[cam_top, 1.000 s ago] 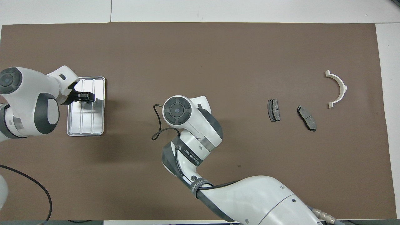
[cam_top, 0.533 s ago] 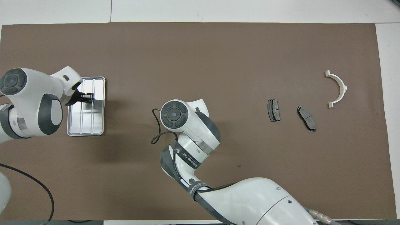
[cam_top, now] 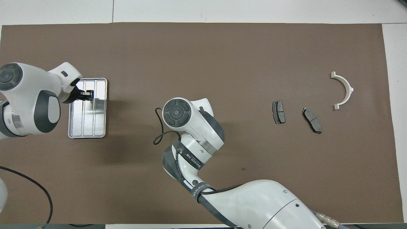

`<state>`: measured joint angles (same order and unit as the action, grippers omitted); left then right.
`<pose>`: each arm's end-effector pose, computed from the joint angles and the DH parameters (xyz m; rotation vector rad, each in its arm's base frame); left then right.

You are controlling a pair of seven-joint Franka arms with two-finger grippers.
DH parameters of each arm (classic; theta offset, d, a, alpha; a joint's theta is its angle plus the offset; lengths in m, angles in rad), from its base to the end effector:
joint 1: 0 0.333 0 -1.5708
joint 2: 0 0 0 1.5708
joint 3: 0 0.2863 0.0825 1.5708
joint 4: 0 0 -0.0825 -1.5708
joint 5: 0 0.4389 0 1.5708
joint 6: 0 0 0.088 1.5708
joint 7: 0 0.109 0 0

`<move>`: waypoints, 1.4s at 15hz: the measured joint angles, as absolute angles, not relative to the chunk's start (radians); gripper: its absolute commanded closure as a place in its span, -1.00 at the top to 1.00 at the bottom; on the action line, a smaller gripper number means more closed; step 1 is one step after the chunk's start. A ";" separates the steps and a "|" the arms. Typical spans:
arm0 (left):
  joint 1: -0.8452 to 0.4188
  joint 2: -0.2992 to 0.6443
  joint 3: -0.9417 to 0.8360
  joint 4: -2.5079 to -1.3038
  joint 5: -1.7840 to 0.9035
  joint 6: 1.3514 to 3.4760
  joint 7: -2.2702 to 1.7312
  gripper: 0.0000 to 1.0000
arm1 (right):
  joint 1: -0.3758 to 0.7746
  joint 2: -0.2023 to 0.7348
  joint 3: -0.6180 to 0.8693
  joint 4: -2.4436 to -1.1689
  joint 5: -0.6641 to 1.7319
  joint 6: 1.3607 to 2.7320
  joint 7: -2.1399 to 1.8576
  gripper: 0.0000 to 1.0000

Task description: Place bearing gear from tray to pile

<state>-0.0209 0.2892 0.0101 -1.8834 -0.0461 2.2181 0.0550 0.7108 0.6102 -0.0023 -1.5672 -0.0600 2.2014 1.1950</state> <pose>0.6621 -0.0089 0.2986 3.1067 -0.0611 0.0719 0.5556 0.4734 0.2311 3.0515 -0.7004 0.0858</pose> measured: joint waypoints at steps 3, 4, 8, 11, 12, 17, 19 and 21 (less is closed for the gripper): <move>-0.042 0.270 0.006 -1.768 -0.075 2.090 -0.026 -1.00 | 0.708 0.610 -0.007 -1.565 -0.071 2.190 1.194 -1.00; -0.057 0.264 0.004 -1.759 -0.075 2.080 -0.052 -1.00 | 0.701 0.609 -0.011 -1.556 -0.086 2.161 1.183 -1.00; -0.094 0.261 0.003 -1.759 -0.077 2.067 -0.132 -1.00 | 0.534 0.542 -0.018 -1.439 -0.097 1.907 0.871 -1.00; -0.207 0.262 0.001 -1.769 -0.050 2.084 -0.415 -1.00 | 0.356 0.449 -0.017 -1.404 -0.097 1.770 0.507 -1.00; -0.267 0.262 -0.001 -1.774 -0.034 2.089 -0.525 -1.00 | 0.305 0.429 -0.017 -1.404 -0.096 1.758 0.397 -1.00; -0.558 0.267 -0.004 -1.825 -0.002 2.139 -0.906 -1.00 | 0.095 0.432 -0.014 -1.448 -0.089 1.843 0.018 -1.00; -0.625 0.281 -0.004 -1.844 0.014 2.173 -0.999 -1.00 | 0.054 0.444 -0.013 -1.506 -0.084 1.943 -0.029 -1.00; -0.668 0.307 -0.003 -1.856 0.015 2.204 -1.049 -1.00 | 0.043 0.455 -0.012 -1.577 -0.084 2.053 -0.032 -1.00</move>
<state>-0.6680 0.3069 -0.0030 -1.8560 0.0151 2.2040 -1.0494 0.0433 0.4554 -0.0124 -1.5773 -0.0840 2.0535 -0.0321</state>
